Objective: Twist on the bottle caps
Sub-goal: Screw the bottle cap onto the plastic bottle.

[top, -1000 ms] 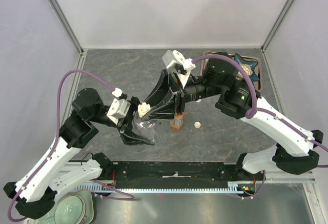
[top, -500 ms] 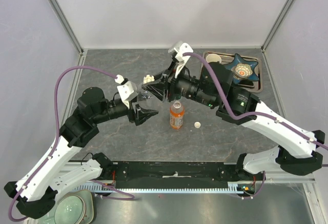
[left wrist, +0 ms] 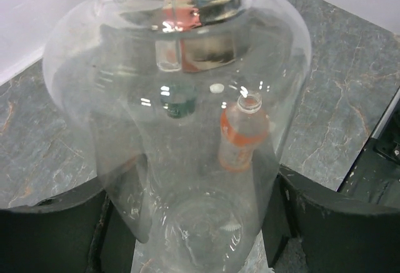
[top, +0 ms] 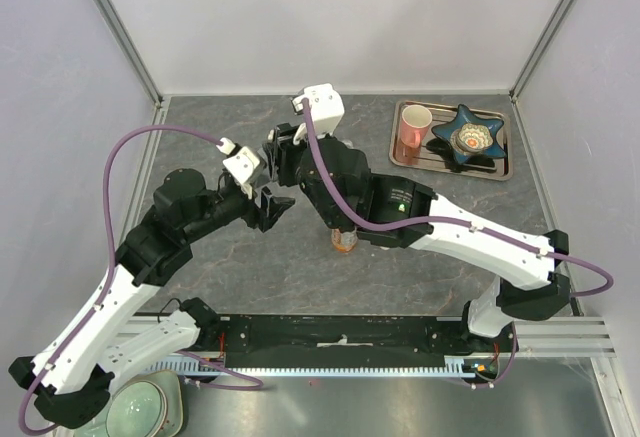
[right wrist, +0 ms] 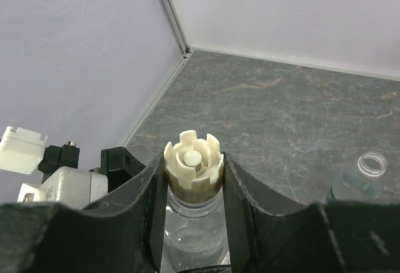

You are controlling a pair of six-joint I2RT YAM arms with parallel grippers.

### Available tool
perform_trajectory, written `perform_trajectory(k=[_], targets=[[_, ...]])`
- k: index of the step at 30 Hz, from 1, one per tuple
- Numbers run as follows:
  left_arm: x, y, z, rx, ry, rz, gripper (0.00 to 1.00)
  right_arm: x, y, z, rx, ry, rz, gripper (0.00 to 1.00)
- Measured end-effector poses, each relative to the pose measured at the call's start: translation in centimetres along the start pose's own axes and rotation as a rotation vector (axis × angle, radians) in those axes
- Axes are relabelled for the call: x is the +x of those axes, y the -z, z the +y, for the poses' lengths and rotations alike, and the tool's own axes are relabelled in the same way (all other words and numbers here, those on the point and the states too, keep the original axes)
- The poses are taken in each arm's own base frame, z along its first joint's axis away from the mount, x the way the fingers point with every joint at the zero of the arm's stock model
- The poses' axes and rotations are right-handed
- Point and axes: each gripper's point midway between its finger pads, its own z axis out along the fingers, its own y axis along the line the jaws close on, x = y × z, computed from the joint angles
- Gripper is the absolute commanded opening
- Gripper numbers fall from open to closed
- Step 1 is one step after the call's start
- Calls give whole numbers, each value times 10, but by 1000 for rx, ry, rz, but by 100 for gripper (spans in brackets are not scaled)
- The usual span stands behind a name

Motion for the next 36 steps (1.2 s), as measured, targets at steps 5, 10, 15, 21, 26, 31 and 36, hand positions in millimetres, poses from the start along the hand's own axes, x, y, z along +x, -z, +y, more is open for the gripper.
perform_trajectory(k=[5, 10, 15, 21, 26, 31, 36], targets=[[-15, 3, -15, 78, -29, -64, 4, -4, 2, -5, -25, 2, 3, 96], [-31, 11, -39, 205, -60, -139, 4, -16, 28, -2, -257, 27, 18, 98], [-40, 17, -59, 320, -80, -185, 3, -43, 80, 8, -614, 101, -1, 98], [-41, 39, -106, 621, -98, -211, 3, -69, 152, 25, -1007, 198, -66, 97], [-33, 68, -142, 910, -102, -210, 2, -66, 168, 48, -1222, 225, -38, 85], [-30, 83, -154, 1028, -90, -197, 2, -41, 166, 69, -1386, 179, 64, 79], [-30, 86, -156, 1051, -89, -200, 2, -38, 175, 76, -1480, 136, 85, 71]])
